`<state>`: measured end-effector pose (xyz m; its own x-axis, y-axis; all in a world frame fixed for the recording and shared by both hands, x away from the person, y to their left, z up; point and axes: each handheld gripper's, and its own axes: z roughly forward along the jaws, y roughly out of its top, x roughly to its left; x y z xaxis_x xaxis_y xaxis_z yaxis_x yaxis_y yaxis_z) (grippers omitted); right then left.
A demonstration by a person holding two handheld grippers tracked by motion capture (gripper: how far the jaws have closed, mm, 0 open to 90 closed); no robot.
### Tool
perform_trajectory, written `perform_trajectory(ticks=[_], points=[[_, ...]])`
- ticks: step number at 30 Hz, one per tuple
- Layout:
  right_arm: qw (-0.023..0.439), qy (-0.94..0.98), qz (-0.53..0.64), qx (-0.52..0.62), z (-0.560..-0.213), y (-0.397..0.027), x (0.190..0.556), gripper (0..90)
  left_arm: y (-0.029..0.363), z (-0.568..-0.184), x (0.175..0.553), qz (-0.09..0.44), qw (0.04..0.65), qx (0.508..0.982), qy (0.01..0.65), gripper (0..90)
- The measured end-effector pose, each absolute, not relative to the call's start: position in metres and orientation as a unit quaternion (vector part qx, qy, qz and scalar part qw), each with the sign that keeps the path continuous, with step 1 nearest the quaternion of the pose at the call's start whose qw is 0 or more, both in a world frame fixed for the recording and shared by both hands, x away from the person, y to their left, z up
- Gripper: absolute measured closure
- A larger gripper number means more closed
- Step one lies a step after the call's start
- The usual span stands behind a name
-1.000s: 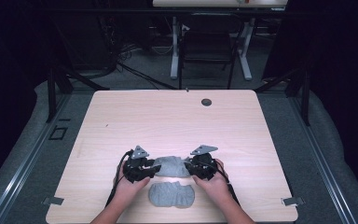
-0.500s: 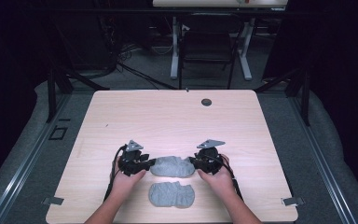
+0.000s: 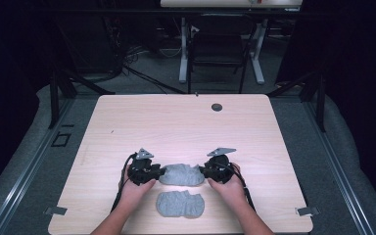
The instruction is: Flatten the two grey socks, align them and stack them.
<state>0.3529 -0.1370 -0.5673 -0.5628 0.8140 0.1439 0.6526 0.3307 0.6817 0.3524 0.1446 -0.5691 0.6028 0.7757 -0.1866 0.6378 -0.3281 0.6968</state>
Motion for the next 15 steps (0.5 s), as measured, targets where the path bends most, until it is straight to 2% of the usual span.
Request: perform_trajectory(ticks=[9,15], points=[[0.113,0.82,0.351,0.438,-0.5697,-0.1315,0.3502,85.8,0.1441,-0.5693,0.3502,0.089,0.375,0.82,0.424,84.7],[0.117,0.819,0.359,0.431,-0.5644,-0.1318,0.3458,87.3,0.1454,-0.5653,0.3466,0.092,0.377,0.821,0.418,87.2]])
